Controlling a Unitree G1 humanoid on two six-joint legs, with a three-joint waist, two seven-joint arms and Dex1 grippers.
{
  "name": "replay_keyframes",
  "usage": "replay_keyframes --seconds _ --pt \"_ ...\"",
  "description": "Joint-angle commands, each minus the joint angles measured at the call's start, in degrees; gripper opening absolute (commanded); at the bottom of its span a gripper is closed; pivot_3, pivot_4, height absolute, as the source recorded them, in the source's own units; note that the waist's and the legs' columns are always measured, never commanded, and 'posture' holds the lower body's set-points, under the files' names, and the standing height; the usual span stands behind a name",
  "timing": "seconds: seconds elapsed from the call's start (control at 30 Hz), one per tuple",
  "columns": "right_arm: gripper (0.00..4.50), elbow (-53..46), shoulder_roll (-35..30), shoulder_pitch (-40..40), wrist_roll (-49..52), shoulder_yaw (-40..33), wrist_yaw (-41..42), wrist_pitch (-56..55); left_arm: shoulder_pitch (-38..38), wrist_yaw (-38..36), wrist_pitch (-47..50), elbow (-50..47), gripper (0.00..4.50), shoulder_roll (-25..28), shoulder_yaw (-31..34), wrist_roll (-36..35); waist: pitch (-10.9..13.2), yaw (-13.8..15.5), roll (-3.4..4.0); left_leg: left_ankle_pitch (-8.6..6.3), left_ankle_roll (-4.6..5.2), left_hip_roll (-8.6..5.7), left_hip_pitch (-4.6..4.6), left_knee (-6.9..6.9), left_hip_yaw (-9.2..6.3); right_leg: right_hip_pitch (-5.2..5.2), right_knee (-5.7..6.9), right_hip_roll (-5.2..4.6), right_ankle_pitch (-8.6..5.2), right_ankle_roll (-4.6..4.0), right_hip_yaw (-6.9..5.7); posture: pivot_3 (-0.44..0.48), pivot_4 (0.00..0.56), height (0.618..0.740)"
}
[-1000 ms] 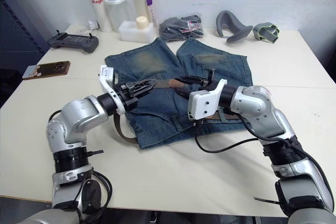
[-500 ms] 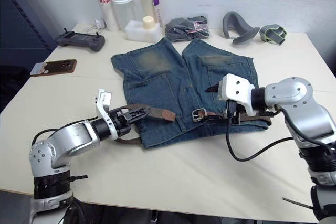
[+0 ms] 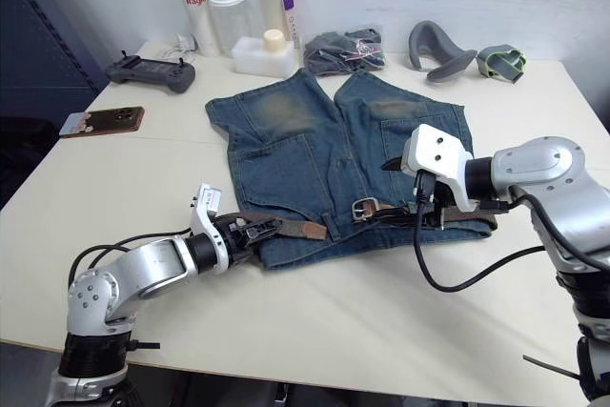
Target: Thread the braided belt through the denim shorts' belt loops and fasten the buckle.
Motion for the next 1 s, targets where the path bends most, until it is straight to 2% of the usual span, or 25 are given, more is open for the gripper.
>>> replay_keyframes --seconds 0.03,0.17,0.43,0.7,1.0 --pt "4.44 -2.34 -1.12 -0.45 0.26 -3.07 -0.79 0.72 -0.62 2.29 -3.62 -2.6 0.0 -4.07 -1.24 -0.69 0.0 0.15 -0.01 0.0 0.0 0.0 -0.02 0.01 -0.01 0.01 -0.02 0.0 0.01 0.02 -0.01 0.0 0.15 0.631" --pt "4.44 -3.65 -1.33 0.01 0.19 -3.42 -1.12 1.47 -0.82 2.32 -3.84 -1.96 0.0 -7.89 -3.17 -0.69 0.0 0.05 -0.01 -0.02 0.04 0.0 -0.02 0.0 0.03 0.03 -0.08 0.0 0.03 0.05 0.0 0.0 0.15 0.631" --pt "4.44 -8.6 -0.84 4.03 -1.45 -2.63 -3.45 0.84 -5.66 -3.47 0.43 8.71 0.0 -7.37 -6.13 -0.69 -0.01 0.12 0.02 -0.02 0.04 0.04 0.0 0.0 0.08 0.03 -0.1 0.0 0.04 0.07 -0.01 0.0 0.15 0.631" --pt "4.44 -9.0 0.5 16.2 -20.86 1.44 -13.43 -22.58 -8.65 -5.63 1.21 13.66 0.0 -8.12 -8.92 -0.56 -0.07 1.41 0.08 -0.03 0.07 0.01 -0.01 0.03 0.08 0.09 -0.18 -0.01 0.05 0.1 0.01 0.0 0.15 0.631" --pt "4.44 -8.1 4.49 23.75 -31.07 1.27 -21.02 -37.97 -9.5 -7.13 2.18 16.09 0.0 -8.17 -9.7 -0.48 -0.28 2.03 0.33 -0.09 0.16 -0.02 -0.01 0.13 0.15 0.11 -0.14 -0.01 0.05 0.1 0.07 0.0 0.15 0.631"
